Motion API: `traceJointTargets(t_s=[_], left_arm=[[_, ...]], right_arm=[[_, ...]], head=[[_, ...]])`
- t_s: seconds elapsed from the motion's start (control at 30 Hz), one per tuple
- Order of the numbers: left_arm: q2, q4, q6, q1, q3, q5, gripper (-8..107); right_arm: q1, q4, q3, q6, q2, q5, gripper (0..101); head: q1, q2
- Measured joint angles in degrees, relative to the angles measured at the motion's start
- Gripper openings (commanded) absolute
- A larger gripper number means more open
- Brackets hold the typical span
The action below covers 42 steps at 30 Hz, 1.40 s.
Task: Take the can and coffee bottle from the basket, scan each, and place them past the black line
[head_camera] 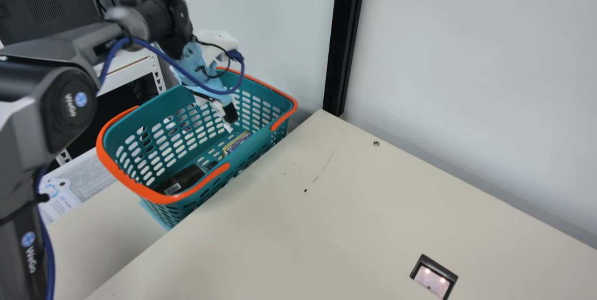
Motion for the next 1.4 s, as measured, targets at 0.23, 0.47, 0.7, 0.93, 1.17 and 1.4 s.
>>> traceJointTargets(t_s=[0.23, 0.47, 0.7, 0.93, 1.17, 1.4], left_arm=[[10.11, -1.07, -3.18, -0.59, -6.23, -0.47, 90], [18.88, -1.34, -4.49, -1.08, -13.23, 0.28, 90], [25.69, -1.13, -5.10, -1.65, -19.92, 1.60, 90], [30.47, -1.23, -5.49, -1.95, -25.67, 3.15, 90], [32.39, -2.32, -4.90, -2.16, -28.82, 3.99, 10], [27.50, -3.59, -2.70, -1.69, -23.83, -0.01, 10]], right_arm=[[0.00, 0.00, 0.00, 0.00, 0.00, 0.00, 101], [0.00, 0.00, 0.00, 0.00, 0.00, 0.00, 101], [0.00, 0.00, 0.00, 0.00, 0.00, 0.00, 101], [0.00, 0.00, 0.00, 0.00, 0.00, 0.00, 101], [0.00, 0.00, 0.00, 0.00, 0.00, 0.00, 101], [0.00, 0.00, 0.00, 0.00, 0.00, 0.00, 101]], head=[[0.00, 0.00], [0.00, 0.00], [0.00, 0.00], [0.00, 0.00], [0.00, 0.00], [0.00, 0.00]])
